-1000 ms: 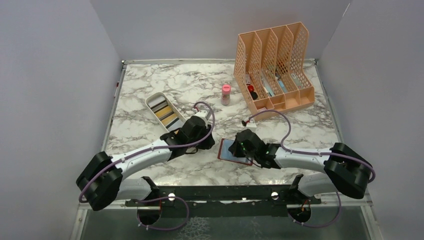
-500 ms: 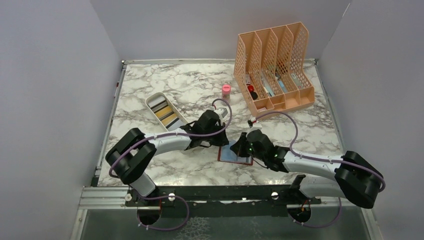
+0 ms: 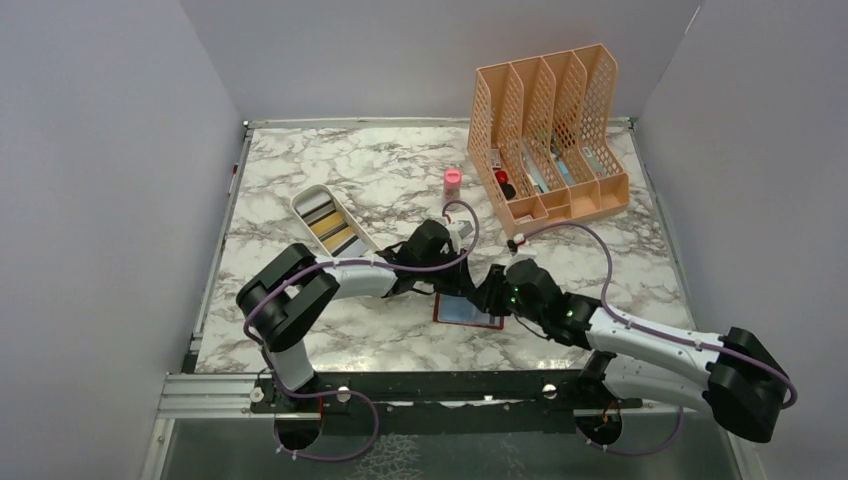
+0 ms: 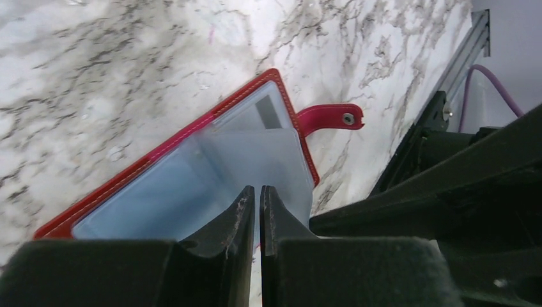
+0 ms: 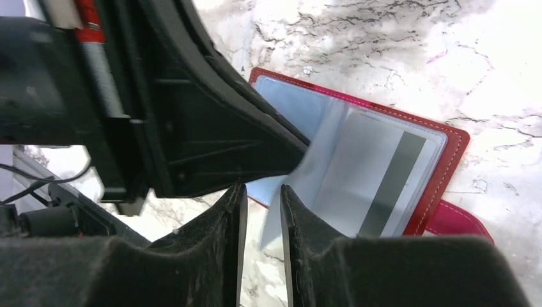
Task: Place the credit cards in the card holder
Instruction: Turn over the card slot in the card holder, then pick up the credit card from the storage box.
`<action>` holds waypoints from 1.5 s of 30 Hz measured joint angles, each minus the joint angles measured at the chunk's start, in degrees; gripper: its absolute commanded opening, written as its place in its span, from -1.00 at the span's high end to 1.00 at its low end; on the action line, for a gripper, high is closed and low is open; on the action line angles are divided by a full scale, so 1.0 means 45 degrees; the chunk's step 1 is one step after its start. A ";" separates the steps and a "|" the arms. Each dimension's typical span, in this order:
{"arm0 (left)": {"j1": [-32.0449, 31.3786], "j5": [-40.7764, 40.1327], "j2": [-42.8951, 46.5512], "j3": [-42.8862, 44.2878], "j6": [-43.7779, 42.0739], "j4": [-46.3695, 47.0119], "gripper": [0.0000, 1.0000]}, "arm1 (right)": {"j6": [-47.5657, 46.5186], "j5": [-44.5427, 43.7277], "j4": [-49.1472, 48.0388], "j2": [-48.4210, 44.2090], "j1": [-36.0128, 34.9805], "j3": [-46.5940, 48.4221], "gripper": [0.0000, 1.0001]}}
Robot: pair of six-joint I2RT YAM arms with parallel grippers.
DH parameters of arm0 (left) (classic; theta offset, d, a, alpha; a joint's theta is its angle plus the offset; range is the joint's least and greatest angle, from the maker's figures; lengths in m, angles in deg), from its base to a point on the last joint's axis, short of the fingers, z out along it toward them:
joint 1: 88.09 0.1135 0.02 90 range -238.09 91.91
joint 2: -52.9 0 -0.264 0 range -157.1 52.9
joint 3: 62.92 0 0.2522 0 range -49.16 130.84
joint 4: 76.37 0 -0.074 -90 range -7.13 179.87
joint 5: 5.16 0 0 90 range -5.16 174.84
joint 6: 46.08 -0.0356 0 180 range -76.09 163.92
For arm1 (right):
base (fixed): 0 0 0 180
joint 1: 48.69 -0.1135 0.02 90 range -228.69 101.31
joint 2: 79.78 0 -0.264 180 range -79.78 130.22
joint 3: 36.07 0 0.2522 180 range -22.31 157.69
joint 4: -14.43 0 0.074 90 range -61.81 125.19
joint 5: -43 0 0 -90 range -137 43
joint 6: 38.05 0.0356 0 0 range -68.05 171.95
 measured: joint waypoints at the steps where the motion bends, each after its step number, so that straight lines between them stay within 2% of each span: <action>1: -0.0063 0.0131 -0.0126 0.0078 0.0053 0.0112 0.74 | 0.0005 -0.0005 0.0481 -0.0243 0.0000 0.0131 0.38; 7: -0.0457 0.0486 -0.0753 0.0355 0.0272 0.0481 0.73 | -0.0019 0.0097 0.1418 -0.1151 0.0000 0.0393 0.44; 13: -0.0554 0.0481 -0.0889 0.0486 0.0321 0.0359 0.62 | 0.0015 0.0257 0.1812 -0.0646 0.0044 0.0544 0.56; 15: -0.0549 0.0253 -0.0831 0.0631 0.0160 -0.0141 0.57 | 0.0034 0.0160 0.1865 -0.0442 0.0063 0.0578 0.58; 19: -0.0335 -0.0675 -0.0321 0.1219 -0.0447 -0.1739 0.36 | 0.0160 -0.0175 0.2166 -0.0160 0.0078 0.0544 0.59; 26: 0.0826 -0.2506 0.2127 0.1982 -0.1817 -0.3750 0.26 | 0.0510 -0.0253 0.1987 0.0991 0.0073 -0.0165 0.60; 31: 0.2220 -0.3390 0.3419 0.2006 -0.3152 -0.5202 0.20 | 0.0792 -0.0272 0.1321 0.1608 0.0078 -0.0107 0.60; 37: 0.4206 -0.5056 0.4512 0.2006 -0.5722 -0.6703 0.21 | 0.0787 -0.0272 0.1282 0.1209 0.0078 -0.0321 0.58; 42: 0.4969 -0.5527 0.4663 0.2302 -0.7893 -0.7266 0.00 | 0.0680 -0.0296 0.1569 0.0612 0.0078 -0.0442 0.58; 45: 0.5217 -0.5935 0.4561 0.2720 -0.9539 -0.7402 -0.02 | 0.0607 -0.0296 0.1826 0.0379 0.0078 -0.0442 0.58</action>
